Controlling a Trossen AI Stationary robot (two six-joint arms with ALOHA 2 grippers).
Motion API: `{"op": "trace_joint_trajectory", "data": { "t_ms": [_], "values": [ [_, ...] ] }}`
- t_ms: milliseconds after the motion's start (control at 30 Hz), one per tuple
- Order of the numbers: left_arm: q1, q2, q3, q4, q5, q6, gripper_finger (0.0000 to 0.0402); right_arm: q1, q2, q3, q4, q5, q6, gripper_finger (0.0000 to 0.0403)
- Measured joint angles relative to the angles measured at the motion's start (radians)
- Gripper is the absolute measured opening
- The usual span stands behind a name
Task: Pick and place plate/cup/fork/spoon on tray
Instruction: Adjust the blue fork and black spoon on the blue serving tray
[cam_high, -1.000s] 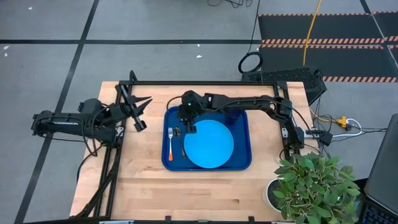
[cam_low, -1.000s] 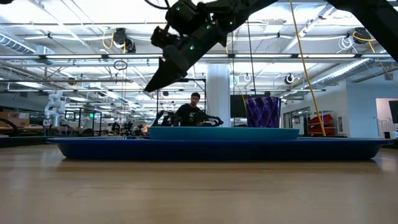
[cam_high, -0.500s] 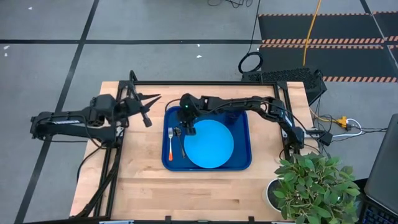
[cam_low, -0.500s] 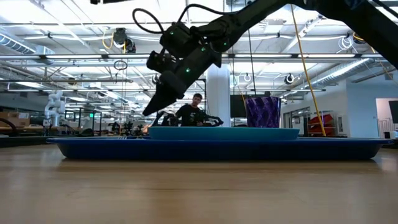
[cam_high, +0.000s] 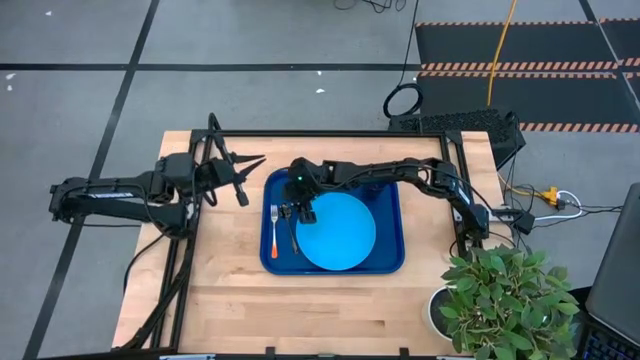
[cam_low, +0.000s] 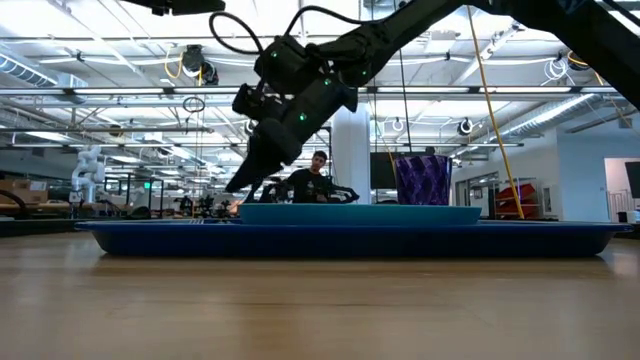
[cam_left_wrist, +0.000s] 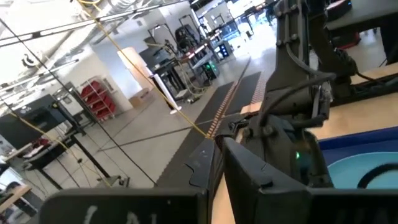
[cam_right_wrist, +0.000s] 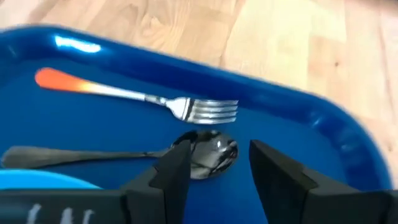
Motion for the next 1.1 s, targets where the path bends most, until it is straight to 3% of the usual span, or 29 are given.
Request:
{"op": "trace_joint_trajectory", "data": {
  "t_ms": [133,533,800,967,1100],
  "values": [
    [-0.007,0.002,0.000,-0.031,0.032,-0.017,0.0037,0.003,0.003,-0.024,0.026,-0.045,0.002,0.0157],
    [-0.007,0.004,0.000,-0.177,0.097,-0.081,0.0037,0.009,0.001,-0.038,0.063,-0.045,0.003,0.0157],
    [0.023,0.004,0.000,-0.295,0.106,-0.216,0.0037,0.005,-0.002,-0.038,0.014,-0.042,-0.020,0.0157],
    [0.067,0.006,0.000,-0.375,0.107,-0.300,0.0037,-0.007,-0.026,-0.038,-0.085,0.093,-0.051,0.0157],
    [0.096,0.046,0.000,-0.418,0.114,-0.340,0.0037,-0.016,-0.064,-0.037,-0.106,0.142,-0.053,0.0157]
  ]
}}
